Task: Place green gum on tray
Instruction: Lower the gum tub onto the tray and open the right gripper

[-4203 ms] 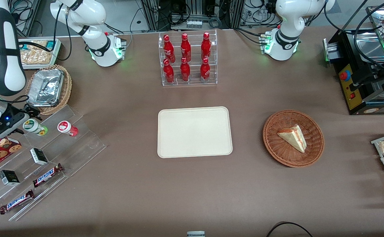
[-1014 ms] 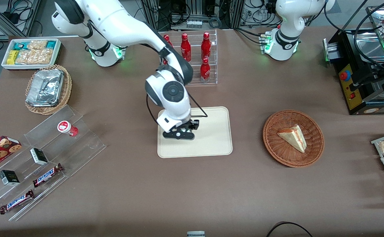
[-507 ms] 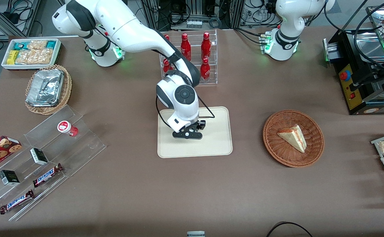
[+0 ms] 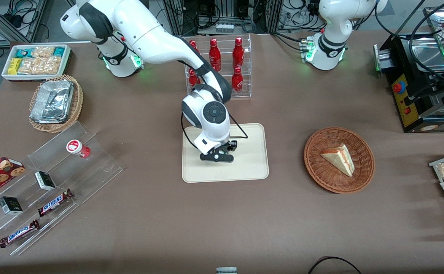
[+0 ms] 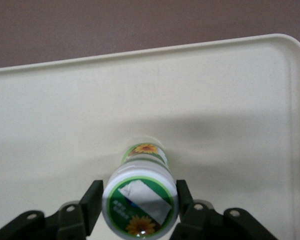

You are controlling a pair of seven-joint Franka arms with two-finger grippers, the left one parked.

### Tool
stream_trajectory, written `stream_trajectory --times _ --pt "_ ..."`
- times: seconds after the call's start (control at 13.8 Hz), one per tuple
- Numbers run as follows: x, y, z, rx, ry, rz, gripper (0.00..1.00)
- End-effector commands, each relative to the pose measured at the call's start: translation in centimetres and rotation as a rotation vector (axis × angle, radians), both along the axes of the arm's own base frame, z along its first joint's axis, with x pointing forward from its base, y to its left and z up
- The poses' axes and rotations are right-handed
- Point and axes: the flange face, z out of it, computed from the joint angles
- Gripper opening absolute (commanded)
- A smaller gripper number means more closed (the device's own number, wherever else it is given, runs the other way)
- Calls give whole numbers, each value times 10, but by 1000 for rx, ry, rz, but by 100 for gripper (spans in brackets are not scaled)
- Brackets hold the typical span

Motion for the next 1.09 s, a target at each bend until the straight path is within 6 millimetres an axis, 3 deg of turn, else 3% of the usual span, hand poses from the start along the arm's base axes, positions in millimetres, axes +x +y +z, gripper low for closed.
stream_trajectory --times 0.0,0.51,0.87,1.01 --pt "6 5 -1 14 -14 1 100" --pt "6 1 20 12 -8 98 100" --pt "4 -24 86 -31 76 203 100" --pt "10 -47 118 -30 115 233 100"
